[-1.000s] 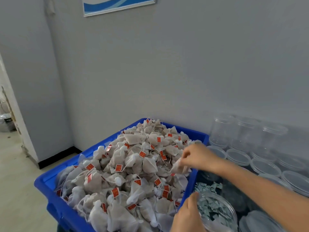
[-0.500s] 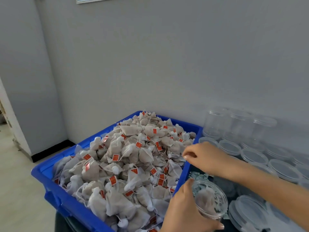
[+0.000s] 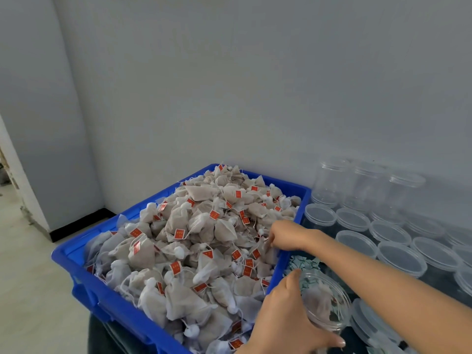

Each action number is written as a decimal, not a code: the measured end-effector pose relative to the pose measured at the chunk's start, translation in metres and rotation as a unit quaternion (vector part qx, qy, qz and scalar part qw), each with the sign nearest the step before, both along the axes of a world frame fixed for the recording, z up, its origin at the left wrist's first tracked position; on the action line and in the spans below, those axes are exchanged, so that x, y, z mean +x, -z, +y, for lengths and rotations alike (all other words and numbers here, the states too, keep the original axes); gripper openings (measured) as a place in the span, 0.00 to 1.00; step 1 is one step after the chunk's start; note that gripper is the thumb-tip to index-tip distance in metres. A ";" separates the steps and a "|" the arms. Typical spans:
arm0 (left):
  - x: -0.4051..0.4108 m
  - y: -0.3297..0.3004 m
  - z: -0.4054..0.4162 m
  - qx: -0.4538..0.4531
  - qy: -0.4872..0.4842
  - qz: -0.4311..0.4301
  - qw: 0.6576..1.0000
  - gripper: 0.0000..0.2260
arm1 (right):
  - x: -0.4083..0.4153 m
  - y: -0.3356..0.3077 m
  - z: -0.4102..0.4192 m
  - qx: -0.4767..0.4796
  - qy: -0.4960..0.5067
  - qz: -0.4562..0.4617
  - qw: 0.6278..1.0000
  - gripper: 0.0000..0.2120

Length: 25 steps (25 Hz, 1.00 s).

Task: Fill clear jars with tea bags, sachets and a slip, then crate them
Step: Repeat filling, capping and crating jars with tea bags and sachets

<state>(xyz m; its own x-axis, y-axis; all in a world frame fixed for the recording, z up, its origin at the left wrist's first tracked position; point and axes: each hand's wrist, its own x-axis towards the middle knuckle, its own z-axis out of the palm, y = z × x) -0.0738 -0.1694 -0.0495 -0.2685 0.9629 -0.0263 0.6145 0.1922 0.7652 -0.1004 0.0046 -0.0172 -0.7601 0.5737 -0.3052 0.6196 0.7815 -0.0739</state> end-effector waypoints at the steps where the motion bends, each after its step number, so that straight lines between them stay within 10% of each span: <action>1: 0.001 0.001 -0.001 -0.001 0.001 0.006 1.000 0.49 | 0.007 -0.004 0.001 -0.016 0.005 0.026 1.000 0.12; 13: 0.003 0.009 0.001 0.023 -0.040 -0.023 0.999 0.53 | 0.115 -0.091 -0.036 -0.204 0.070 0.363 0.906 0.09; 18: 0.002 0.012 0.000 0.042 -0.059 -0.050 0.996 0.55 | 0.168 -0.093 -0.051 -0.275 0.021 0.266 0.924 0.08; 25: 0.005 0.010 -0.003 0.058 -0.058 -0.046 0.996 0.56 | 0.166 -0.005 -0.017 -0.058 0.081 0.207 0.973 0.11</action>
<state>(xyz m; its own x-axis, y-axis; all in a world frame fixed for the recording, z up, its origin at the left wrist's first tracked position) -0.0692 -0.1720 -0.0596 -0.3805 0.9232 0.0536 0.5200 0.1657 0.8379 0.0654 -0.0124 -0.0122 -0.7346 0.6757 -0.0623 0.6319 0.6478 -0.4255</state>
